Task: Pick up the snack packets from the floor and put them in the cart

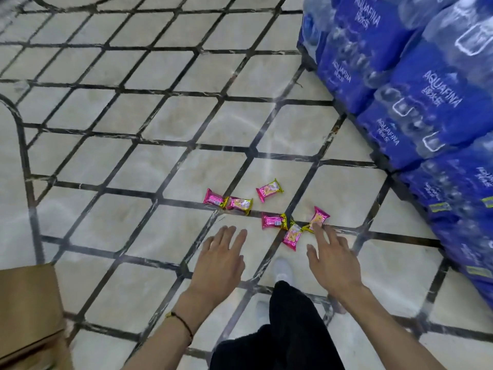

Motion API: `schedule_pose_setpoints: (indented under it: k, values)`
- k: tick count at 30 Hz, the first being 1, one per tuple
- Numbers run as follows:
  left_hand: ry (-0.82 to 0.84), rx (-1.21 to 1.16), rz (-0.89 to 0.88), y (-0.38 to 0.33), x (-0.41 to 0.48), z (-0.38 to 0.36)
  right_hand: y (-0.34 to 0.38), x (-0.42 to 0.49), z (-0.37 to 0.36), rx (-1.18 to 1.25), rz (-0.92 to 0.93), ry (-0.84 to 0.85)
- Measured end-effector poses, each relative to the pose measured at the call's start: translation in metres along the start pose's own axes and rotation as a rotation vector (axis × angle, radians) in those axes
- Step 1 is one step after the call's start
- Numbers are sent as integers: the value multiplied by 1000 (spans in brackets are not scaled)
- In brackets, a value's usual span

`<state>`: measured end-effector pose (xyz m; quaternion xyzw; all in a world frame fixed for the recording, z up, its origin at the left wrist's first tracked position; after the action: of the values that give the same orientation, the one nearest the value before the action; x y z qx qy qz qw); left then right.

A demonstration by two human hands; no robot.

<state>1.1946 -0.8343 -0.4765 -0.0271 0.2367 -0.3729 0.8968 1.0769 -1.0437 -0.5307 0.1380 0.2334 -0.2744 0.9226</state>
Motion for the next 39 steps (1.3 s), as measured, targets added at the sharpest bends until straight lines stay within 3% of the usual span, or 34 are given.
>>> schedule_pose_setpoints:
  k: [6,18,22,30,34,39]
  values:
    - [102,99,-73,61,98,-85,-1,112,-83,1,-36,61]
    - [217,399,-351,189,301,-373,-33,292,-390,115,-261,202]
    - [278,488,-324,226,360,-456,-55,321,-465,182,-362,198]
    - [222,564,-347,255,426,-527,-72,359,-531,161,-375,-20]
    - [208,609,-425,267,436,-538,-88,355,-542,205,-477,-82]
    - [178,568,-427,264,421,-529,-75,347,-528,229,-297,-218]
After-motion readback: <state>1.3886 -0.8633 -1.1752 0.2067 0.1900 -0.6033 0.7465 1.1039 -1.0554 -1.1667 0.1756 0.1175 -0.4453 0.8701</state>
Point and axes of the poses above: each hand's wrist, its own x-axis towards the middle knuckle, its own z-axis out of the back of the hand, y = z × x, the point moved 10 cm from there along x, towards the middle knuckle, and after that the axes turned 4 degrees about -x, right-handed, at the moved point
